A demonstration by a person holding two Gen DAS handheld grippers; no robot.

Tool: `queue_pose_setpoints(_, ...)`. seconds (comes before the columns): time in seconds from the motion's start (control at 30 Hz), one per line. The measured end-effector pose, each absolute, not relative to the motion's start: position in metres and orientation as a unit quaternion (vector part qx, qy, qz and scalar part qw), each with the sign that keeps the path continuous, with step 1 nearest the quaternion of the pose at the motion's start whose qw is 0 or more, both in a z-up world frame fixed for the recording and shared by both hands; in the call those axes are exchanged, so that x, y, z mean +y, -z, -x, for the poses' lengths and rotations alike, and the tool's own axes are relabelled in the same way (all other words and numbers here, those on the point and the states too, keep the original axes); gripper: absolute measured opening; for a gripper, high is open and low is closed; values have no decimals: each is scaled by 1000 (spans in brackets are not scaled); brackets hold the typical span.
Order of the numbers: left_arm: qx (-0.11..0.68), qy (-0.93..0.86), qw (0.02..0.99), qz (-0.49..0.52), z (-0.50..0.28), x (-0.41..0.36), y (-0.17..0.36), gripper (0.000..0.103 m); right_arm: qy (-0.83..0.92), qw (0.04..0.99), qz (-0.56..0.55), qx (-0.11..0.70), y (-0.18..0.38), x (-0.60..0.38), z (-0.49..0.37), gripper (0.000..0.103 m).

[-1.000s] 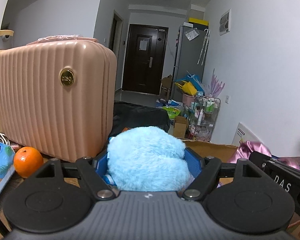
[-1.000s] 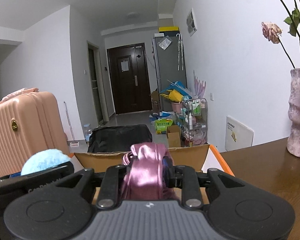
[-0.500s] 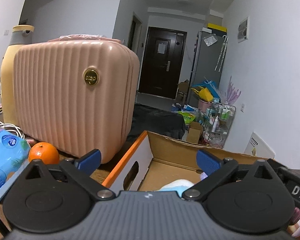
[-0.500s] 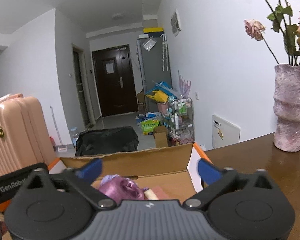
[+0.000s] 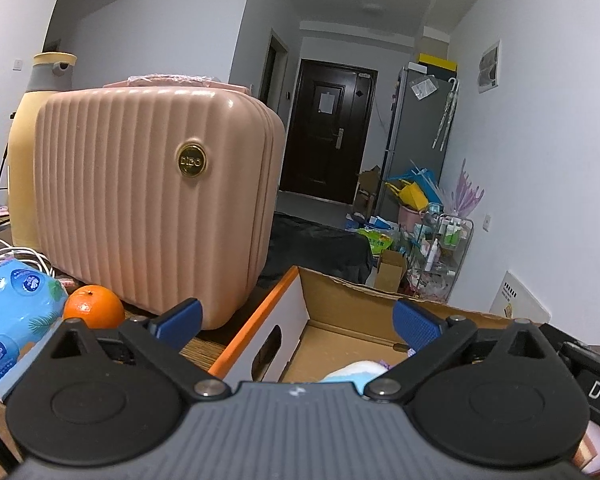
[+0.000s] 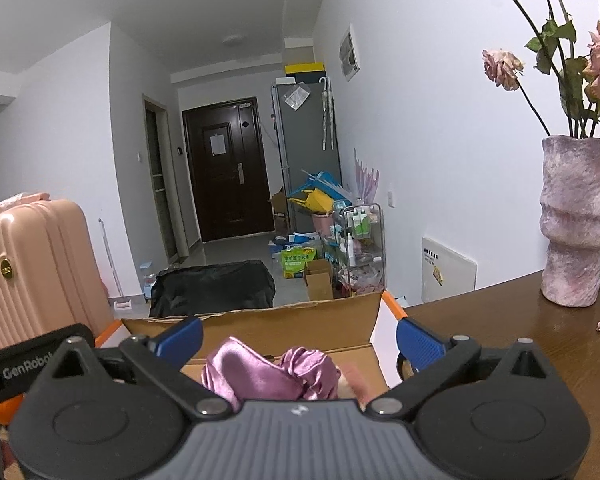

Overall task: Organize soft objects
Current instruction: 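Open both tools to drop the plush and pink scrunchie into the box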

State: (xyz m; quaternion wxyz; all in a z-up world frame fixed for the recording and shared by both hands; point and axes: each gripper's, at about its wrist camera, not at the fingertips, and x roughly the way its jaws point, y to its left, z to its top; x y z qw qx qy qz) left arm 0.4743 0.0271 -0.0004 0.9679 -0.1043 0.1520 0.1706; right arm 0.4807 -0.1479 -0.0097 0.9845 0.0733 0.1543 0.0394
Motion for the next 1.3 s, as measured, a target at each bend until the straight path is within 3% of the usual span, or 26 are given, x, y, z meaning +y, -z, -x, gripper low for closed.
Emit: queue_pose_setpoints(1.3,155,-138,975,82,-376,24,0,103,-44,989,-81,114,5,-179,-377,103)
